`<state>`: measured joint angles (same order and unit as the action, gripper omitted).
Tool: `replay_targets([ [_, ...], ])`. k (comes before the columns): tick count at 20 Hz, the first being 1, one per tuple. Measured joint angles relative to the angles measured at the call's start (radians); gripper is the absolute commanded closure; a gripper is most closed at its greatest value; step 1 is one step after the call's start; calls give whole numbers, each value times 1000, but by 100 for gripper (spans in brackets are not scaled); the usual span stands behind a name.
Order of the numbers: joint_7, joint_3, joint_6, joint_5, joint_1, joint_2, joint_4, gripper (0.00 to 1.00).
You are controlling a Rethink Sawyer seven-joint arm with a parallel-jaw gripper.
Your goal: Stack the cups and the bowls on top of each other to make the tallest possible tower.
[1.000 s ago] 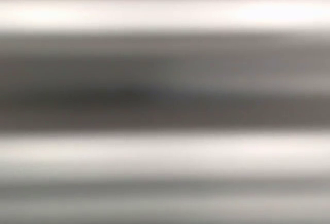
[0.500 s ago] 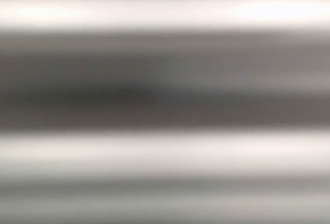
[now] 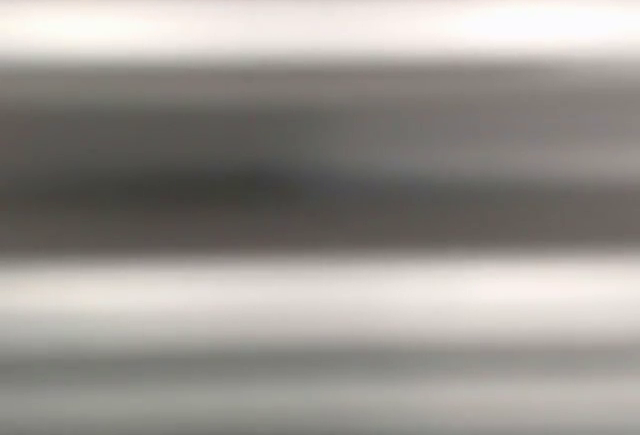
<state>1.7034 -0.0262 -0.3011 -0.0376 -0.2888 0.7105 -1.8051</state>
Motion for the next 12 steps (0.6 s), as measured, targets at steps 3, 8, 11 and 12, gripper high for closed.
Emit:
replay_targets([
  [3,0,-4,0,-5,12,17,-22,0],
  [8,0,-8,0,-6,22,48,-48,0],
  [11,0,-3,0,-6,16,65,-65,0],
  [12,0,0,0,-6,11,70,-72,0],
])
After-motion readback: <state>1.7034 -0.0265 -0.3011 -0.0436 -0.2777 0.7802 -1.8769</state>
